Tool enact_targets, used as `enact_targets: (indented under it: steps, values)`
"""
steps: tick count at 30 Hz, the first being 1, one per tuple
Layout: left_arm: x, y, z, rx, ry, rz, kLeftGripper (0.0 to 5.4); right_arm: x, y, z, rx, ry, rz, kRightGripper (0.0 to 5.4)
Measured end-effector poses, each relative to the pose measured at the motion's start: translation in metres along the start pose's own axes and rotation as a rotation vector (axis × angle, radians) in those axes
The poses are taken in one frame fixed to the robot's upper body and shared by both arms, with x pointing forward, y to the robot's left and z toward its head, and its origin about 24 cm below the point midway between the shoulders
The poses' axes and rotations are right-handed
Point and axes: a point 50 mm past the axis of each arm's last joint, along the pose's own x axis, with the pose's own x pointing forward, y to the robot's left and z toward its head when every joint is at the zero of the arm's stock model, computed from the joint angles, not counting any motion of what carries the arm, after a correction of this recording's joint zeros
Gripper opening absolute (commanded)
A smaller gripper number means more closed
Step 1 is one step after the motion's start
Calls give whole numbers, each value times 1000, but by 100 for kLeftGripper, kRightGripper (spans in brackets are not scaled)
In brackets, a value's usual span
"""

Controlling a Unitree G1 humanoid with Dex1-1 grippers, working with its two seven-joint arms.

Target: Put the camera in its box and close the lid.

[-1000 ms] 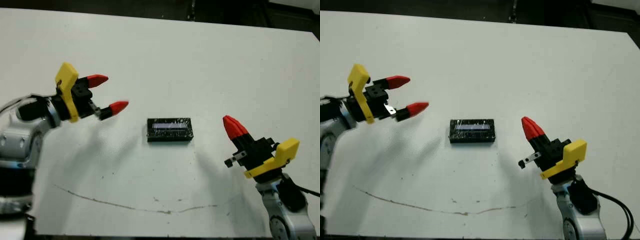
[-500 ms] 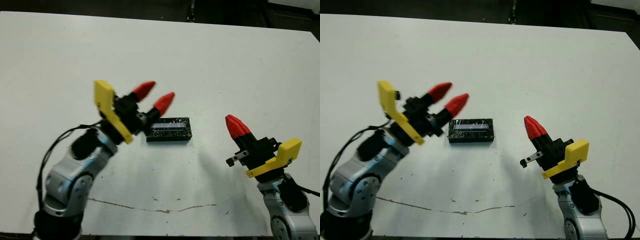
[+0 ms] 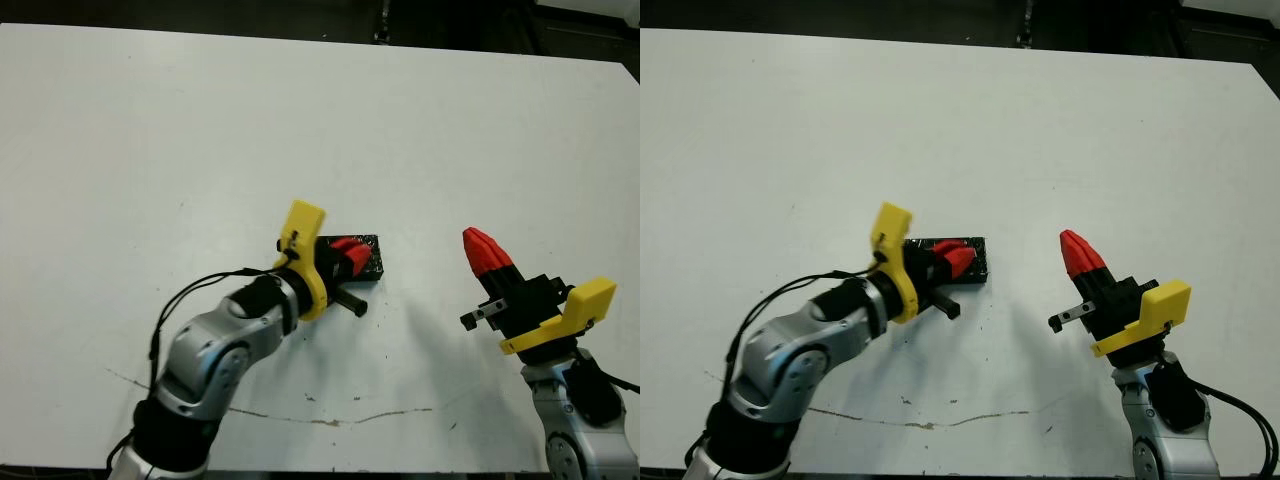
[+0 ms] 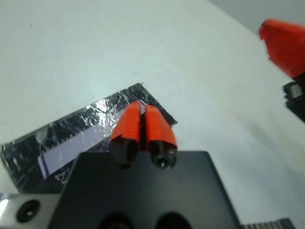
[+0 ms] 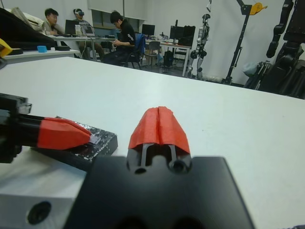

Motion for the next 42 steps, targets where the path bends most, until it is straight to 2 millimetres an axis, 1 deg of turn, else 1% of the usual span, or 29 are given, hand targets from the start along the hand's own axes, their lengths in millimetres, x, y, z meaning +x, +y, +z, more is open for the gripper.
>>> enact_targets:
  steps: [5,10,16,21,24,25,29,31,33,35,37,39,42]
  values:
    - [6,1,-5,14,15,11,1,0,0,0,1,0,-1,0]
    - [8,2,-4,39,39,20,1,-1,0,-1,10,1,-2,0]
    - [5,3,-4,22,37,0,1,-2,1,-1,12,2,-1,0]
    - [-20,4,-4,-62,24,-62,1,-3,2,-1,14,4,0,0]
    - [-36,11,0,-92,-44,-35,1,-3,2,0,21,0,0,0]
    - [-42,15,7,-75,-110,-16,1,-3,2,0,21,-2,1,0]
    - [-67,34,43,56,-464,100,1,-2,3,2,20,-14,-5,0]
    - [-81,45,56,131,-620,181,1,-2,3,3,17,-19,-25,0]
    - [-94,56,62,217,-734,273,1,-1,4,4,14,-25,-63,0]
    - [-102,65,61,298,-796,370,1,0,6,4,10,-9,-114,0]
    - [-105,73,51,334,-789,452,1,1,7,3,11,16,-159,0]
    - [-106,81,38,338,-758,507,1,1,8,0,15,36,-187,0]
    - [-107,87,24,319,-731,535,1,2,8,-4,16,60,-214,0]
